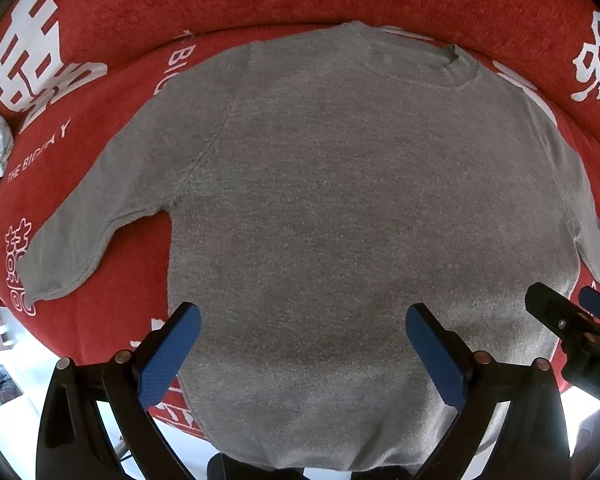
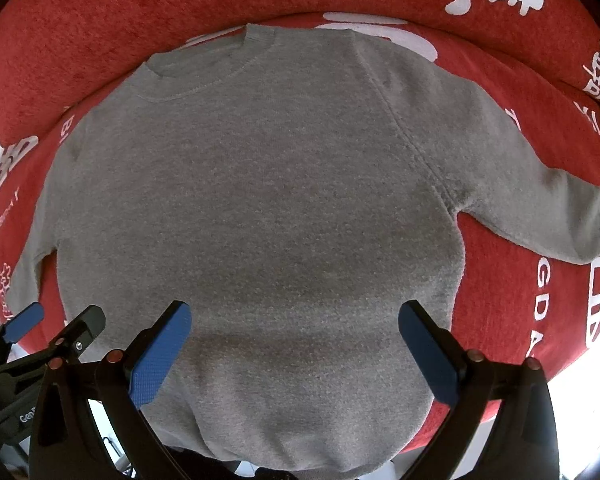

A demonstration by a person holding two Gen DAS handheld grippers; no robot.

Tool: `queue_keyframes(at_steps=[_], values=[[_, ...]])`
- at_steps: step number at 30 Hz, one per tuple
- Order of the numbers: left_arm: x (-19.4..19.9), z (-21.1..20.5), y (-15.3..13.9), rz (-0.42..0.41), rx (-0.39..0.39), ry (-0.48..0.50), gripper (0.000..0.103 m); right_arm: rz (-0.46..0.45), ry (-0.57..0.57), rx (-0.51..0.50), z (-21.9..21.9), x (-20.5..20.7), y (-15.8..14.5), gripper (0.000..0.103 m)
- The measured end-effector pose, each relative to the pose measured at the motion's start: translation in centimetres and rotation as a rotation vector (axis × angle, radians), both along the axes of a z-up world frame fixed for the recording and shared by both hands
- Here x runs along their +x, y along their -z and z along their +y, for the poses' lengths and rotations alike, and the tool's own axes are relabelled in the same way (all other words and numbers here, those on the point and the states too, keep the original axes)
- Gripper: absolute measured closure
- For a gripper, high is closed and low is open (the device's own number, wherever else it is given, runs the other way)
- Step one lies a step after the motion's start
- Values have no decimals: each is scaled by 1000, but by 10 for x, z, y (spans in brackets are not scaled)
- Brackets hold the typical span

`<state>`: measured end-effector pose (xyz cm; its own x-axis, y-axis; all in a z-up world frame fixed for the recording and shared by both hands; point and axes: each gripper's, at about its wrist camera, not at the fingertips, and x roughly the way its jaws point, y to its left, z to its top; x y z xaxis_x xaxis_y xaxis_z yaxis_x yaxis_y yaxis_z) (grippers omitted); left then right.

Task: Fold small clothes

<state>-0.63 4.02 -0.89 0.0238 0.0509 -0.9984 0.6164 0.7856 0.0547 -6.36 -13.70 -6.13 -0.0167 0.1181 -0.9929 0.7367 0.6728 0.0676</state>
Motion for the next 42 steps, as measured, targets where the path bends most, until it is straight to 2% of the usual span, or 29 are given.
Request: queue_keyframes(at_steps=[29,39,42], values=[[8,8,3,18,-8,0,0,13,-9,-8,6,10,2,0],[20,17,9,28,-22,-31,0,24,-22,-11,12,23,4,0],[28,27,9,30,-48,-58,0,18,-41,-10,19,30,3,0]])
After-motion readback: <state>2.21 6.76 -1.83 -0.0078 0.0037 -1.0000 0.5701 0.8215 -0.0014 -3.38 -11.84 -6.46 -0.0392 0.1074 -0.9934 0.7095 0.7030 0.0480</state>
